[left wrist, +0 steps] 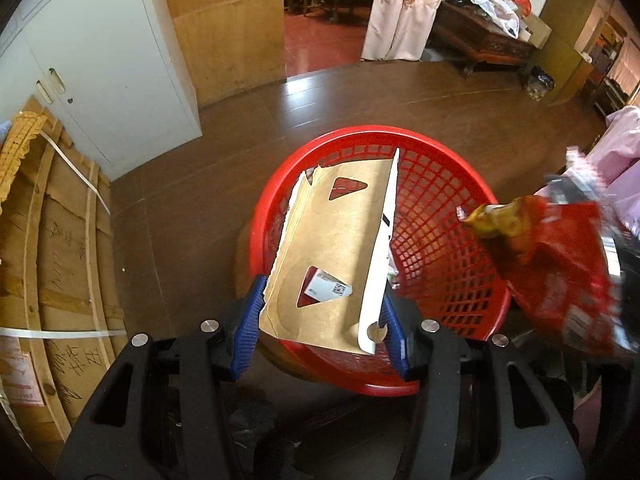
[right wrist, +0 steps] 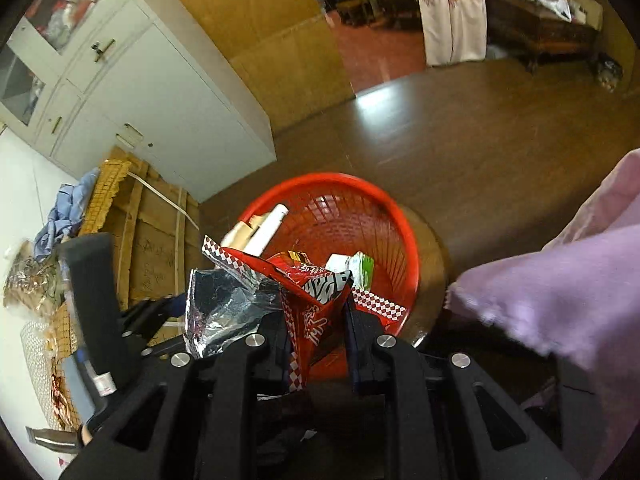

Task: Collect trash
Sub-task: 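Open the left tool over the red basket while the right tool releases the snack bag, then move both tools back over the table toward the remaining trash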

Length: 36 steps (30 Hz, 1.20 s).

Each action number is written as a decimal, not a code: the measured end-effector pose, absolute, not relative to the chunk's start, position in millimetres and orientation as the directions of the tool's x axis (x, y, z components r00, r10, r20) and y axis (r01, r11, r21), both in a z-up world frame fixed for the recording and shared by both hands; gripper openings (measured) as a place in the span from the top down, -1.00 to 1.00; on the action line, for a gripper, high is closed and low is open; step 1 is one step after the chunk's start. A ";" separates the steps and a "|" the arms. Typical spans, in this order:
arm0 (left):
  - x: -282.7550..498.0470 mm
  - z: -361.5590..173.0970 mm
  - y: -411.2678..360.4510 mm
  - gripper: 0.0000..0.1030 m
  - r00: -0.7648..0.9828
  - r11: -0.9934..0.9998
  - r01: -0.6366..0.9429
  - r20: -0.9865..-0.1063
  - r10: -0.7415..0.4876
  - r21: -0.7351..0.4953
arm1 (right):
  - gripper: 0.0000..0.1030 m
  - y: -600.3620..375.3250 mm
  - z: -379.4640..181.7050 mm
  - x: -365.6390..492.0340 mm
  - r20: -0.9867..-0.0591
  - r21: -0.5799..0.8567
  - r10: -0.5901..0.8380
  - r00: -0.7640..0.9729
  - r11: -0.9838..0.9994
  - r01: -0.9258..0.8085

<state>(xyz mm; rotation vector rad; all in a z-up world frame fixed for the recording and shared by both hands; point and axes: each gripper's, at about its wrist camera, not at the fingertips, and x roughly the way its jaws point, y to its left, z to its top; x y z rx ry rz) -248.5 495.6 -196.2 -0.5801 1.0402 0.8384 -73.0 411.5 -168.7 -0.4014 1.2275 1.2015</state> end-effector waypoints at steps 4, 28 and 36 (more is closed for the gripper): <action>-244.1 -201.7 495.4 -0.06 0.248 0.565 -0.825 -0.919 0.306 -0.035 | 0.49 423.7 -182.3 -68.6 -0.879 0.344 0.457 -0.137 0.409 -0.845; -213.1 -59.3 430.1 -0.53 0.542 0.685 -0.710 -0.745 0.388 -0.160 | 0.09 292.0 -22.5 -54.6 -0.712 0.303 0.701 0.043 0.362 -0.882; -145.1 -9.6 328.7 -0.62 0.682 0.854 -0.490 -0.687 0.250 -0.175 | -0.24 152.3 21.9 14.1 -0.677 0.205 0.649 0.347 0.619 -0.758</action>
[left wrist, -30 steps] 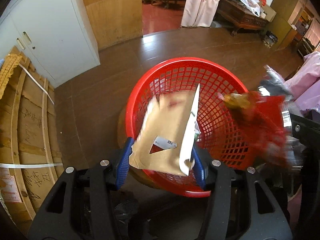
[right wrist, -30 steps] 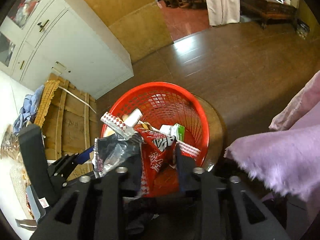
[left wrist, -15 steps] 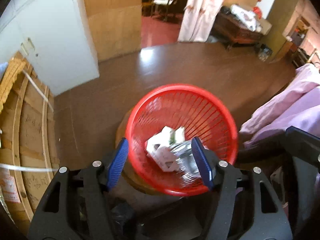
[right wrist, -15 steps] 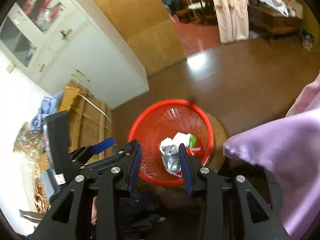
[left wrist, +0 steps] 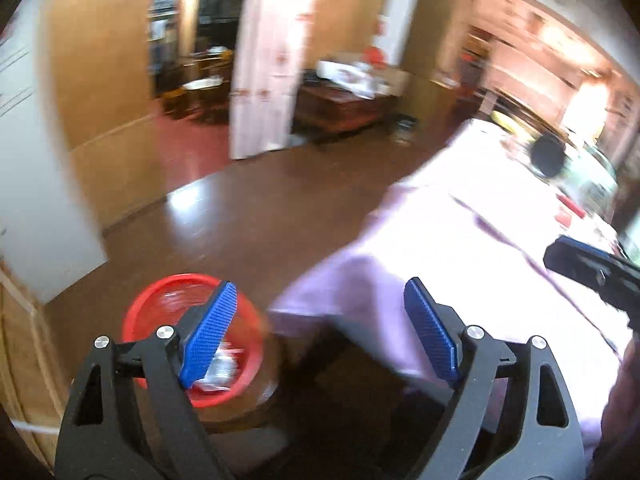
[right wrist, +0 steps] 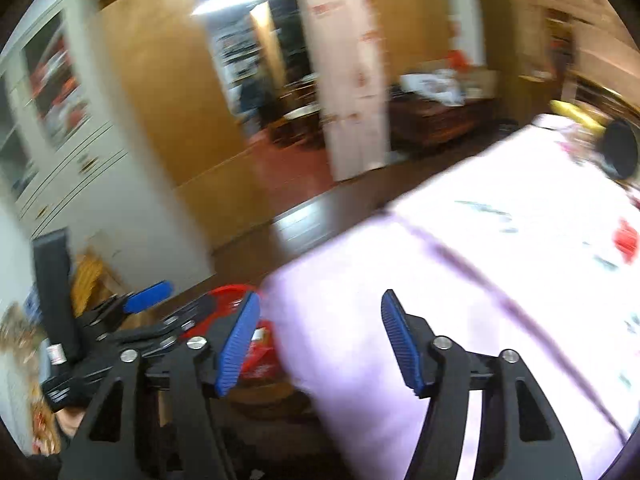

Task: Collect trash
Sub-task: 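Move both tools back over the table toward the remaining trash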

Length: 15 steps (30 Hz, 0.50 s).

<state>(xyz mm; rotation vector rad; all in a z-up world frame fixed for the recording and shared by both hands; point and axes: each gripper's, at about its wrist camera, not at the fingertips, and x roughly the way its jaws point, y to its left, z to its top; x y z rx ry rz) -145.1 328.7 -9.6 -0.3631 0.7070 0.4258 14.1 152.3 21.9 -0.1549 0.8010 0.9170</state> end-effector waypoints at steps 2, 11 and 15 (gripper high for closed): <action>-127.1 -6.1 303.0 -0.62 0.698 0.881 -0.433 -0.689 0.196 -0.188 | -0.25 108.9 23.8 33.5 -0.668 0.205 0.624 0.406 0.679 -0.705; -36.7 14.7 178.1 -0.65 0.701 0.971 -0.200 -0.712 0.050 -0.129 | -0.30 -70.3 10.6 89.8 -0.641 0.276 0.500 0.582 0.858 -0.433; -10.6 17.5 122.3 -0.65 0.706 0.989 -0.101 -0.708 -0.006 -0.109 | -0.30 -132.4 6.1 103.0 -0.635 0.287 0.446 0.631 0.894 -0.343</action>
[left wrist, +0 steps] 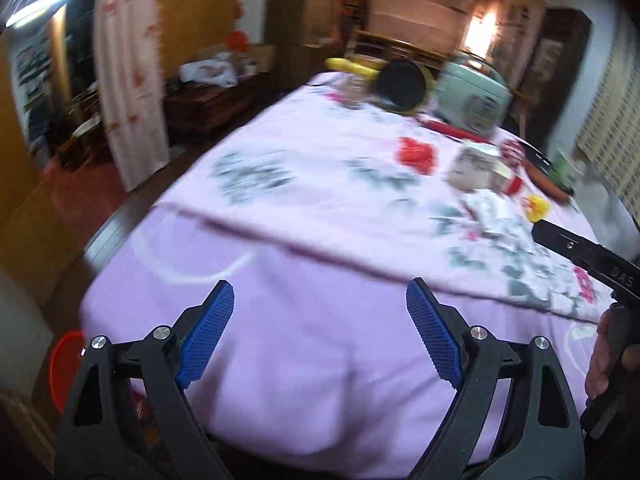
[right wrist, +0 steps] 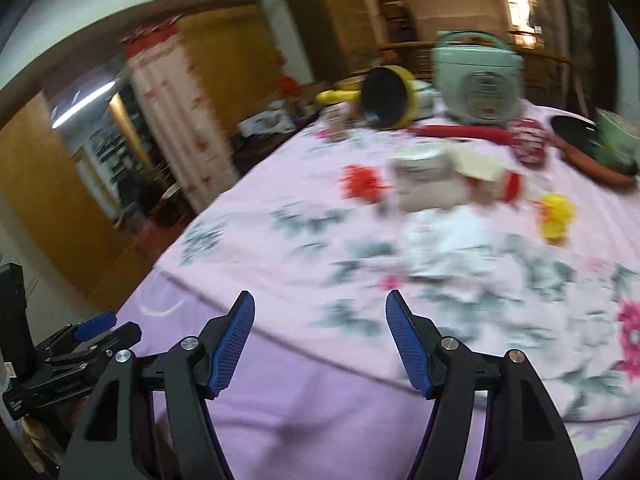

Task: Collect trash
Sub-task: 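Move both tools back over the table toward the remaining trash, then grasp the yellow yarn tassel with the right tool while the left tool grasps the red tassel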

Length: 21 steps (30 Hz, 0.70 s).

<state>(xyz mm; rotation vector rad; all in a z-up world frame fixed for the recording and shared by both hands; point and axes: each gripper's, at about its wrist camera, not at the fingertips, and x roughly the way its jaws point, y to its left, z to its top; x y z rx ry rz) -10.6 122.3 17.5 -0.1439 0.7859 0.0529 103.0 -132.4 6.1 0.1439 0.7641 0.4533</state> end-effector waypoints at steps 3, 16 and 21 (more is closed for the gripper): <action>13.7 21.8 88.1 -0.66 0.712 0.996 -0.041 -0.701 -0.029 -0.082 | -0.31 -162.7 8.6 109.2 -0.634 0.278 0.403 0.659 0.915 -0.292; 134.0 11.3 -24.9 -0.66 0.635 0.989 0.147 -0.765 -0.109 -0.019 | -0.51 -271.8 -4.8 197.7 -0.675 0.214 0.139 0.724 0.977 0.012; 160.1 -3.3 -30.9 -0.66 0.598 0.987 0.156 -0.793 -0.115 -0.025 | -0.51 -279.9 -33.4 234.9 -0.731 0.175 0.079 0.678 0.982 0.075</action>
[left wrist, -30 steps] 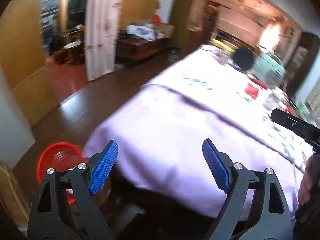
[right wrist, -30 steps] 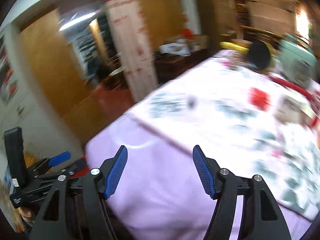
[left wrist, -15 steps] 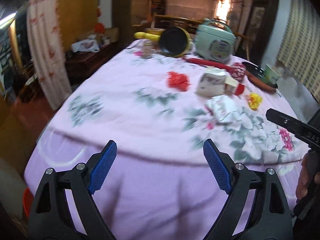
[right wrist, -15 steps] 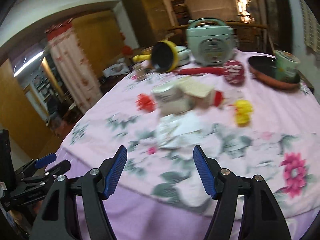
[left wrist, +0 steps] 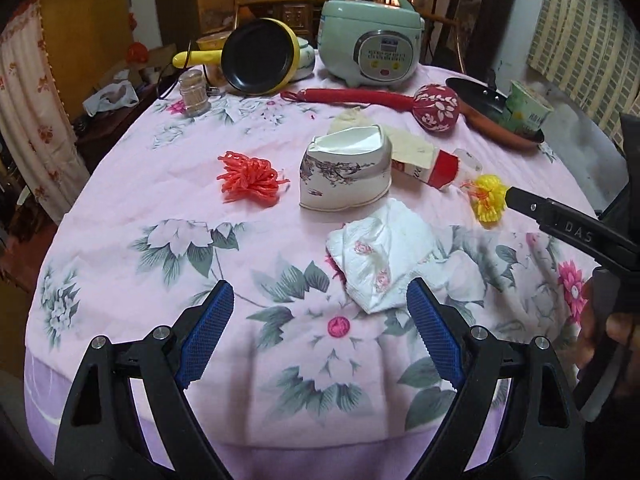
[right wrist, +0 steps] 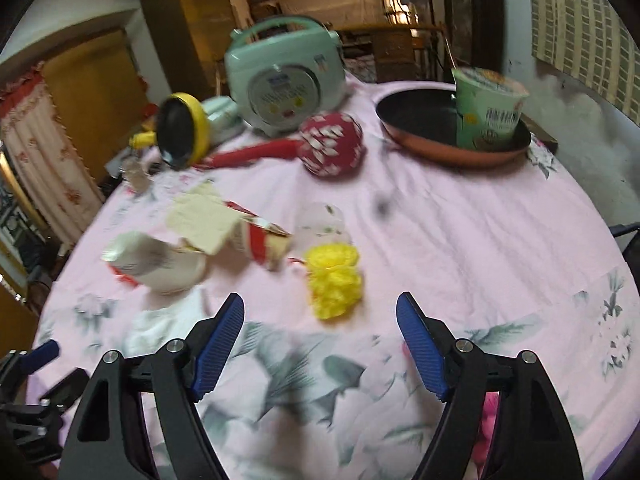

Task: Collect trash
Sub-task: 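Grasp the yellow yarn tassel with the right tool while the left tool grasps the red tassel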

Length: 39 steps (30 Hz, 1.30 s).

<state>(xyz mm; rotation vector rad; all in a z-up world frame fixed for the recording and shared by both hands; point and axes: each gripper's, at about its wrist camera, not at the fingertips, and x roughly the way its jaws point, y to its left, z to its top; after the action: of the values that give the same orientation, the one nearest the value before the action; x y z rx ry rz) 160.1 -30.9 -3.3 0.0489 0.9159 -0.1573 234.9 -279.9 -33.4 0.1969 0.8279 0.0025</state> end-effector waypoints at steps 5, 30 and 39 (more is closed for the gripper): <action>181.8 -12.6 -15.8 -0.66 0.569 0.988 0.150 -0.816 -0.107 -0.025 | -0.38 -278.6 -52.5 249.9 -0.746 0.129 0.055 0.664 0.990 0.064; 306.7 -56.6 19.9 -0.66 0.541 0.993 0.030 -0.837 0.083 0.117 | 0.63 -279.8 -47.4 234.7 -0.736 0.307 0.255 0.627 0.951 -0.026; 318.1 -59.0 16.9 0.64 0.516 0.993 0.061 -0.855 0.055 0.101 | 0.63 -279.1 -48.9 234.9 -0.739 0.310 0.259 0.622 0.950 -0.028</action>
<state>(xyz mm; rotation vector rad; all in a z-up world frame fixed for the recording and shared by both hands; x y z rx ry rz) 318.1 16.9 -59.0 0.1233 1.0295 -0.0036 234.9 -279.1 -48.9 0.2814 0.8872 0.1672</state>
